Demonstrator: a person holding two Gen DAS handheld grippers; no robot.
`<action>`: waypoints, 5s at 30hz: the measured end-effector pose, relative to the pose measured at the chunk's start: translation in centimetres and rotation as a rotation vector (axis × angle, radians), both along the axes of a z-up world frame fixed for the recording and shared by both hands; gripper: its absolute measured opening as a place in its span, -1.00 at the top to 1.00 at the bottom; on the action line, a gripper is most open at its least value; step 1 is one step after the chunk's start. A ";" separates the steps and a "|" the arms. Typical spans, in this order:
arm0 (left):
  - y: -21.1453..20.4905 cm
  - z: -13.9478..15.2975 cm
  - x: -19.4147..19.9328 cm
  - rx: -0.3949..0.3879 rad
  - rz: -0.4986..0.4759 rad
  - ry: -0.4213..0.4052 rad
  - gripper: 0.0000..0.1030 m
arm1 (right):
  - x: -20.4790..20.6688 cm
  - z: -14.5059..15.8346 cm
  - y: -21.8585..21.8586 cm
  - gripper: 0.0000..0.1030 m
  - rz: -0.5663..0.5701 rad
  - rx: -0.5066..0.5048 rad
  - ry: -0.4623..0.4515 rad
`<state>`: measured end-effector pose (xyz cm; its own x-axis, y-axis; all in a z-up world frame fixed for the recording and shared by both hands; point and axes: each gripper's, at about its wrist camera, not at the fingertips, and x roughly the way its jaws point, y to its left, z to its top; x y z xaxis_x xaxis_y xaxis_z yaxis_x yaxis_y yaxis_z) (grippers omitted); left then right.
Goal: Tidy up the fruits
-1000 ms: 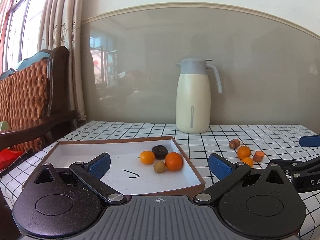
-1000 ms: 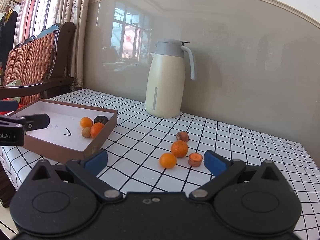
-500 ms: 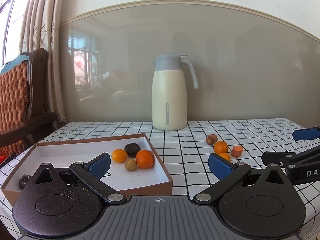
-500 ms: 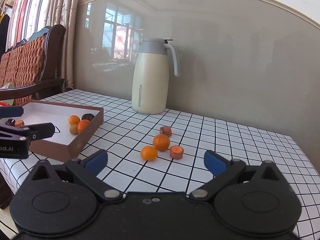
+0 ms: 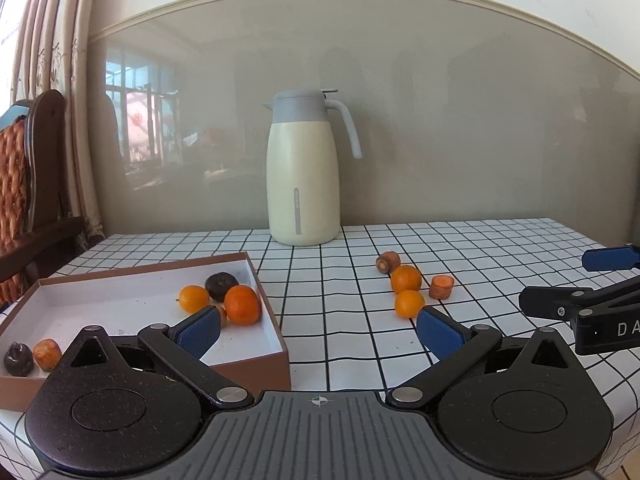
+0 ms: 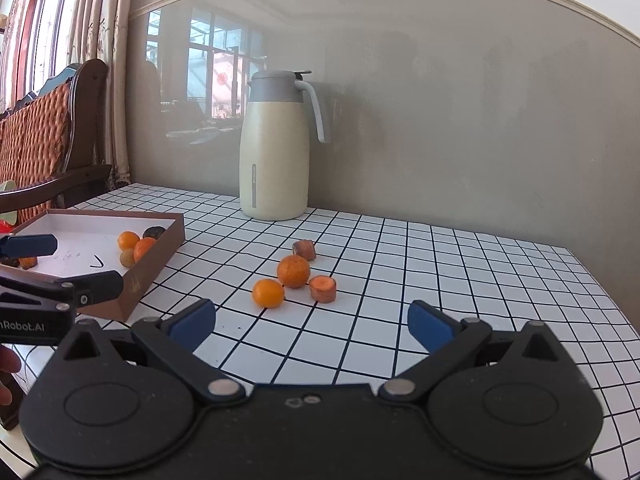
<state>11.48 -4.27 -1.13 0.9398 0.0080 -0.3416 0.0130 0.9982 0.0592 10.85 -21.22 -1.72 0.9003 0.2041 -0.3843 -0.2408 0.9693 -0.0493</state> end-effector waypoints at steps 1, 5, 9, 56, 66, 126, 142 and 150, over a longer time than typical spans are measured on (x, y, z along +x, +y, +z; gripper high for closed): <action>-0.3 -0.1 0.1 -0.005 -0.008 0.003 -1.00 | -0.1 0.0 -0.2 -0.86 -0.006 -0.001 -0.003; -1.3 -0.4 0.2 0.003 -0.041 0.011 -1.00 | -0.2 -0.2 -1.0 -0.87 -0.039 -0.001 -0.010; -2.6 -0.4 0.4 0.016 -0.056 -0.020 -1.00 | 0.0 -0.5 -1.8 -0.85 -0.067 -0.005 -0.011; -4.0 -4.1 15.1 -0.071 -0.092 0.195 -0.26 | 13.4 -4.0 0.1 0.40 0.008 0.054 0.193; -6.3 -4.9 15.4 -0.057 -0.168 0.249 -0.26 | 12.9 -4.0 -1.9 0.36 -0.031 0.104 0.191; -3.2 -0.8 6.6 0.016 -0.090 0.100 0.40 | 6.3 -0.8 0.2 0.60 -0.078 0.004 0.088; 1.1 0.7 -0.9 0.035 -0.057 0.032 0.40 | 0.1 0.4 2.8 0.60 0.001 -0.018 0.023; 3.8 1.0 -2.2 0.023 -0.002 0.008 0.40 | -1.2 1.2 7.4 0.60 0.122 -0.075 -0.037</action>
<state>9.27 -0.45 -0.11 0.9370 0.0144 -0.3489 0.0152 0.9965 0.0818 9.68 -13.82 -0.54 0.8845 0.2844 -0.3699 -0.3530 0.9263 -0.1319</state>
